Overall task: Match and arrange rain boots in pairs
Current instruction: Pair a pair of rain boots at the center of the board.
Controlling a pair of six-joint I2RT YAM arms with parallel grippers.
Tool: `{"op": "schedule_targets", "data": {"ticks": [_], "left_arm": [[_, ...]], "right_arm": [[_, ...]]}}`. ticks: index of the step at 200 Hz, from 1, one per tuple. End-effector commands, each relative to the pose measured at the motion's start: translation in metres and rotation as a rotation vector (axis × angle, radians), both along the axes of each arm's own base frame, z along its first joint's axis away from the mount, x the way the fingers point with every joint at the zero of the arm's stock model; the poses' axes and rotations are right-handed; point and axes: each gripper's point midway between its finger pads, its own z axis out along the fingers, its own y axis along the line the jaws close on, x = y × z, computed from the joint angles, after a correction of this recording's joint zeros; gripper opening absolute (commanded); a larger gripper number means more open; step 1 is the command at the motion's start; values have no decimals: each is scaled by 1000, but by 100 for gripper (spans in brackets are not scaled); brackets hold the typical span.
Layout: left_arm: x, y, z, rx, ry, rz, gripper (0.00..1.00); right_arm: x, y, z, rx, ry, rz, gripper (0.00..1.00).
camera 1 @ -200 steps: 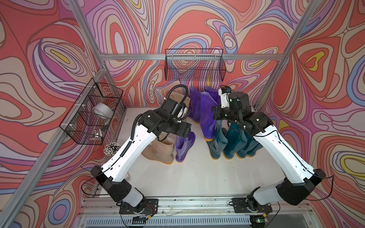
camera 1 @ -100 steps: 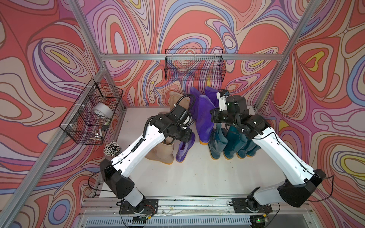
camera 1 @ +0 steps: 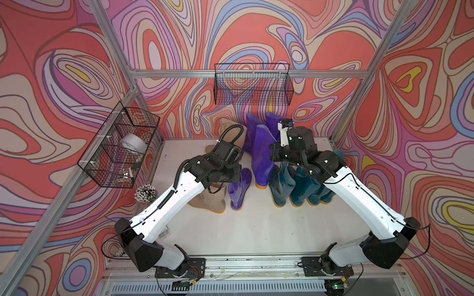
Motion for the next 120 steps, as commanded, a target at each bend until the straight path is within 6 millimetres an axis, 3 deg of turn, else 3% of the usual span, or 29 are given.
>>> {"op": "schedule_targets", "data": {"ticks": [1, 44, 99, 120], "left_arm": [[18, -1, 35, -96, -117, 101, 0], [20, -1, 34, -151, -114, 156, 0], [15, -25, 14, -255, -23, 143, 0], [11, -34, 18, -283, -19, 124, 0]], "right_arm": [[12, 7, 19, 65, -74, -21, 0], [12, 13, -12, 56, -13, -10, 0], [5, 12, -47, 43, 55, -12, 0], [-3, 14, -55, 45, 65, 3, 0]]}}
